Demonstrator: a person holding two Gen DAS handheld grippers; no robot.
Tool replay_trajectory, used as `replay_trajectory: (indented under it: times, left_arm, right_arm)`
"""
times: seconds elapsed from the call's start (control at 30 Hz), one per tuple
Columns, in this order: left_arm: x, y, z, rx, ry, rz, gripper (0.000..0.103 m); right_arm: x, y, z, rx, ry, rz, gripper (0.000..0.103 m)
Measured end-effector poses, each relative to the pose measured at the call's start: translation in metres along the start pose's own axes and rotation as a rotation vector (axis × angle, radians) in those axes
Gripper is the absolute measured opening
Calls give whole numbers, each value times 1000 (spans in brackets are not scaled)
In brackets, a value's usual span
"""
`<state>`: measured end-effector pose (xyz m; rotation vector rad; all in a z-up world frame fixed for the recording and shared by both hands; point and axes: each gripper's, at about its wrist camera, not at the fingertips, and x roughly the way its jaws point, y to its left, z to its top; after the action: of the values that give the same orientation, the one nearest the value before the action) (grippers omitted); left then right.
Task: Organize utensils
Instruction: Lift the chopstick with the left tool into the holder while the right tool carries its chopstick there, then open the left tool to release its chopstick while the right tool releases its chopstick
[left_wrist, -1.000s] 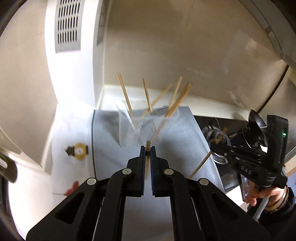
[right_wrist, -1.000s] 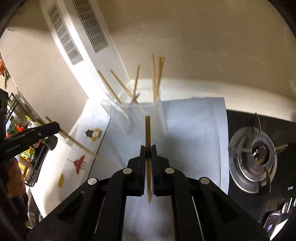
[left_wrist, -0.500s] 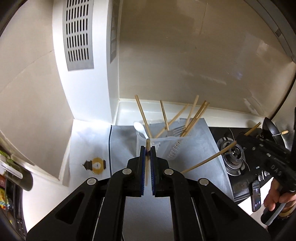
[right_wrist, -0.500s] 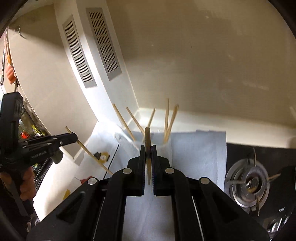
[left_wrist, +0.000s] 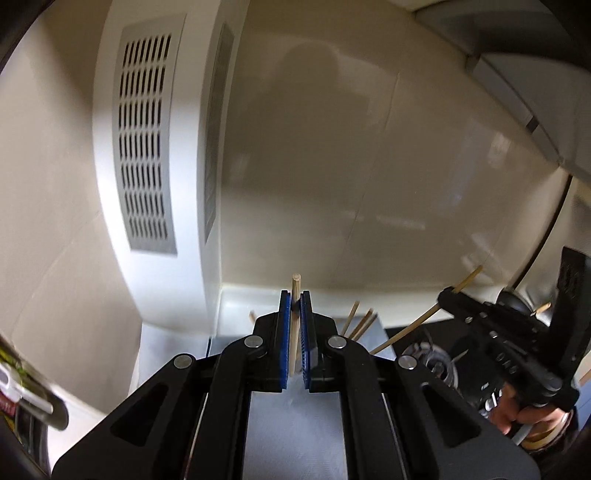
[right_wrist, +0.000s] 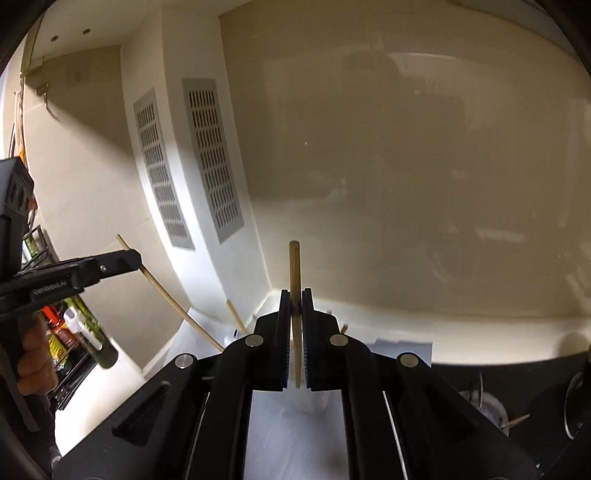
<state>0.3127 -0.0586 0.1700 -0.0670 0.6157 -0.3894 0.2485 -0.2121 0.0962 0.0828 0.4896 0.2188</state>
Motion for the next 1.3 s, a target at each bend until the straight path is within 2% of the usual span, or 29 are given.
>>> replay_trajectory:
  times: [0.17, 0.47, 0.83, 0.93, 1.3]
  left_arm:
    - [12, -8, 9, 25, -29, 15, 5]
    - [66, 2, -4, 8, 67, 56, 5]
    - [74, 5, -1, 12, 78, 67, 5]
    - [74, 4, -2, 9, 79, 69, 5]
    - [97, -1, -34, 32, 140, 117, 5]
  right_arm:
    - [15, 1, 10, -13, -22, -14, 6]
    - [53, -6, 5, 27, 24, -23, 6]
    - [59, 0, 24, 10, -28, -13, 6]
    - [69, 1, 20, -1, -19, -22, 6]
    - [103, -1, -34, 20, 131, -9, 6]
